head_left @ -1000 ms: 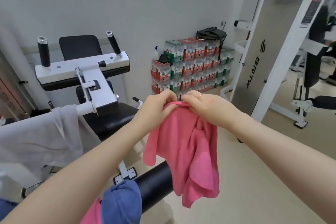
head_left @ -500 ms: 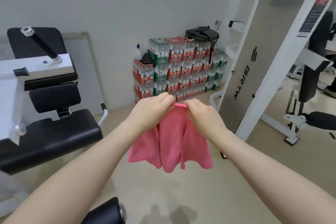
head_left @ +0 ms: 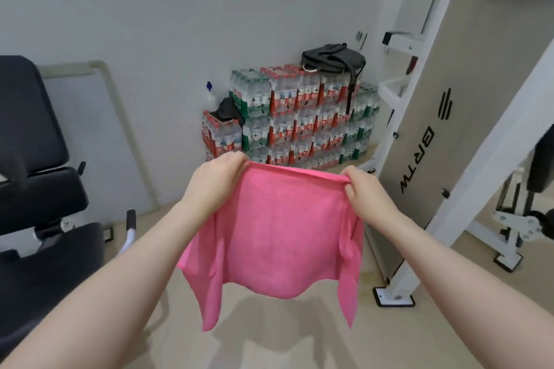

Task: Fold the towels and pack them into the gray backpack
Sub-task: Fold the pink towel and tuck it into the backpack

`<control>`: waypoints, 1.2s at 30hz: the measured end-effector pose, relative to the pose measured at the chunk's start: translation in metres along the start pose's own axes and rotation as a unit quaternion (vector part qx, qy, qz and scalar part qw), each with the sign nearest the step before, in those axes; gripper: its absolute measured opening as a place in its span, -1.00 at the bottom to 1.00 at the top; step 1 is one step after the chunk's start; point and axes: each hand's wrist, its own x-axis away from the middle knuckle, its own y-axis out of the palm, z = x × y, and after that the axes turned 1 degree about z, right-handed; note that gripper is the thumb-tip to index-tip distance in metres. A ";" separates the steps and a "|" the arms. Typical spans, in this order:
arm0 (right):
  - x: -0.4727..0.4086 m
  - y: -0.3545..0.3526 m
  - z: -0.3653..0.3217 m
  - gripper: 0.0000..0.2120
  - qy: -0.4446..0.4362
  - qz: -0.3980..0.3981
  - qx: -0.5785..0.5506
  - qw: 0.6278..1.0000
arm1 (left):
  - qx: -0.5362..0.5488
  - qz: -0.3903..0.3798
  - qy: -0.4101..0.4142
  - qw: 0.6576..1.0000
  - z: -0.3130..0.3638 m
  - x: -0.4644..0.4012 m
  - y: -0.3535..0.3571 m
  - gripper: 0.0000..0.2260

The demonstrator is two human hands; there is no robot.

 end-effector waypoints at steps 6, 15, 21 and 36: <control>-0.156 0.020 0.023 -0.88 0.096 0.076 -0.191 0.974 | 0.008 -0.055 -0.103 0.993 -0.063 -0.127 0.076 -0.79; -0.370 0.061 0.091 -0.88 0.172 0.167 -0.402 0.884 | 0.174 0.054 -0.406 0.896 -0.118 -0.297 0.179 -0.79; -0.527 0.065 0.159 -0.82 0.217 0.185 -0.441 0.851 | 0.381 0.177 -0.531 0.736 -0.153 -0.433 0.254 -0.74; -0.857 0.109 0.199 -0.81 0.192 0.144 -0.286 0.928 | 0.696 0.204 -0.544 0.422 -0.237 -0.714 0.371 -0.83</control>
